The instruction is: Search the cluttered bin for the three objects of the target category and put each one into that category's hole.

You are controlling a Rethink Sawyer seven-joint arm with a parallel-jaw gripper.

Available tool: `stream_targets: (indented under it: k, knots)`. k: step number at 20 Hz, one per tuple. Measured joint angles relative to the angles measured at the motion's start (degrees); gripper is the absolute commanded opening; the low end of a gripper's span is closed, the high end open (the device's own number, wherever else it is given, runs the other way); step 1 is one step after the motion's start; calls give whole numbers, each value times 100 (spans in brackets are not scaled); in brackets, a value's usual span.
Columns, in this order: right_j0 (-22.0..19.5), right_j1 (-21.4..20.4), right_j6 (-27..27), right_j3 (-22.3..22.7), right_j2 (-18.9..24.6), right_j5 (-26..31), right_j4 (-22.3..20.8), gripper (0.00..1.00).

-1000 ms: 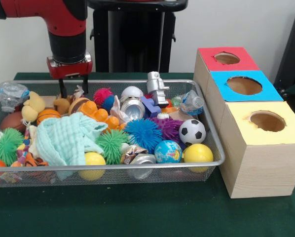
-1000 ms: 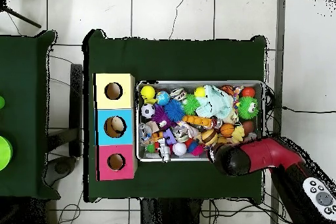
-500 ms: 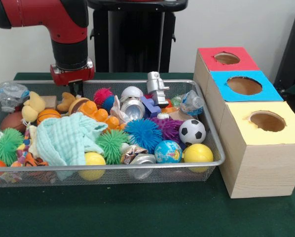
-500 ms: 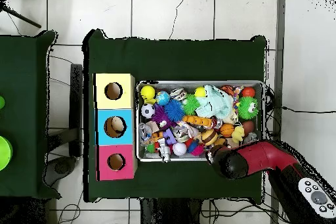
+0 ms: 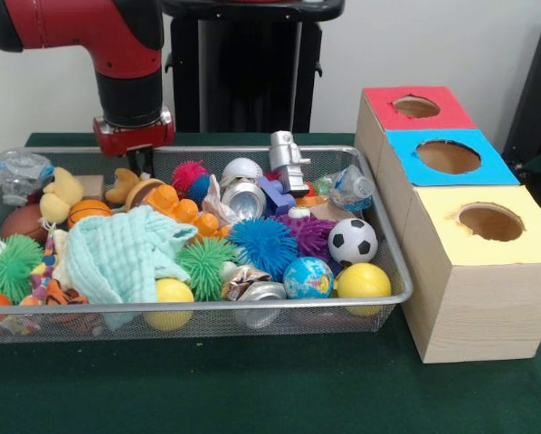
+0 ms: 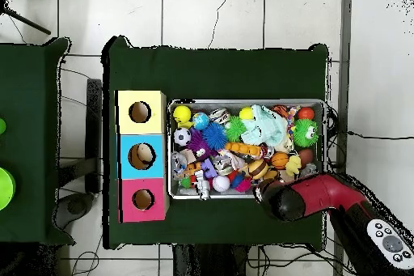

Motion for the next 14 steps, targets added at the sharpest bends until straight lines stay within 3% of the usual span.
stream_targets:
  k: [3, 9, 14]
  knots:
    - [30, -143, 0, 113, 2, 0, 99, 0]
    - [206, -1064, 0, 741, 99, 2, 857, 0]
    - [526, -1537, 0, 992, 116, 1, 1220, 0]
